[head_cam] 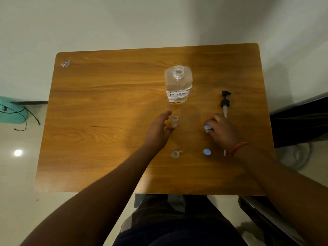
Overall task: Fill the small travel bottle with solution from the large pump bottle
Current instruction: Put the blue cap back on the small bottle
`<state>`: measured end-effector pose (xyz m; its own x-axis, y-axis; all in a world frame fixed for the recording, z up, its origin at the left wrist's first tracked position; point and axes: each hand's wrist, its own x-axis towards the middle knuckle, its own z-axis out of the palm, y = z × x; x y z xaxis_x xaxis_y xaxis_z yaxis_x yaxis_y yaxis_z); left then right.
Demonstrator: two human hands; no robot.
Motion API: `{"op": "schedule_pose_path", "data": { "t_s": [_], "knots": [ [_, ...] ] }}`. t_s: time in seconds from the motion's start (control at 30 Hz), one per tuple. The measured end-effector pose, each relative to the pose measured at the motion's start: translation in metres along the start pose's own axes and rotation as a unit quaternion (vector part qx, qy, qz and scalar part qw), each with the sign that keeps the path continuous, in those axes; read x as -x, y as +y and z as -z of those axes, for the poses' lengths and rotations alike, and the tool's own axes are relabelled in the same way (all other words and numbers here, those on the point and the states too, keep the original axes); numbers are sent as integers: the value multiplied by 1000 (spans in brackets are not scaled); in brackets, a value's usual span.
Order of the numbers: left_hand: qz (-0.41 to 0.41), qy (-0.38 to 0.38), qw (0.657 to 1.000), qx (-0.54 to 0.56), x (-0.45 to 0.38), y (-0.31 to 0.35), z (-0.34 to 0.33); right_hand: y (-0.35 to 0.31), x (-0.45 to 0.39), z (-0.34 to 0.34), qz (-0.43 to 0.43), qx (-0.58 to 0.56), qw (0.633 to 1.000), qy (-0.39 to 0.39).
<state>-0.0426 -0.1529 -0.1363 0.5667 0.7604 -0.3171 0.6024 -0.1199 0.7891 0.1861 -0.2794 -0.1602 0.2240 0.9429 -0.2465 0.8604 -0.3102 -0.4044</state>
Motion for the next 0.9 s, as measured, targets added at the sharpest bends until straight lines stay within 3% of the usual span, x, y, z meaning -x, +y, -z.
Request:
{"op": "schedule_pose_path", "data": {
  "t_s": [0.53,0.9],
  "knots": [
    [-20,15,1000,-7,-7,-4,-11,5,8,-7,43,-3,999,24],
    [-32,15,998,56,4,19,2,-34,8,38,79,-46,994,62]
  ]
}}
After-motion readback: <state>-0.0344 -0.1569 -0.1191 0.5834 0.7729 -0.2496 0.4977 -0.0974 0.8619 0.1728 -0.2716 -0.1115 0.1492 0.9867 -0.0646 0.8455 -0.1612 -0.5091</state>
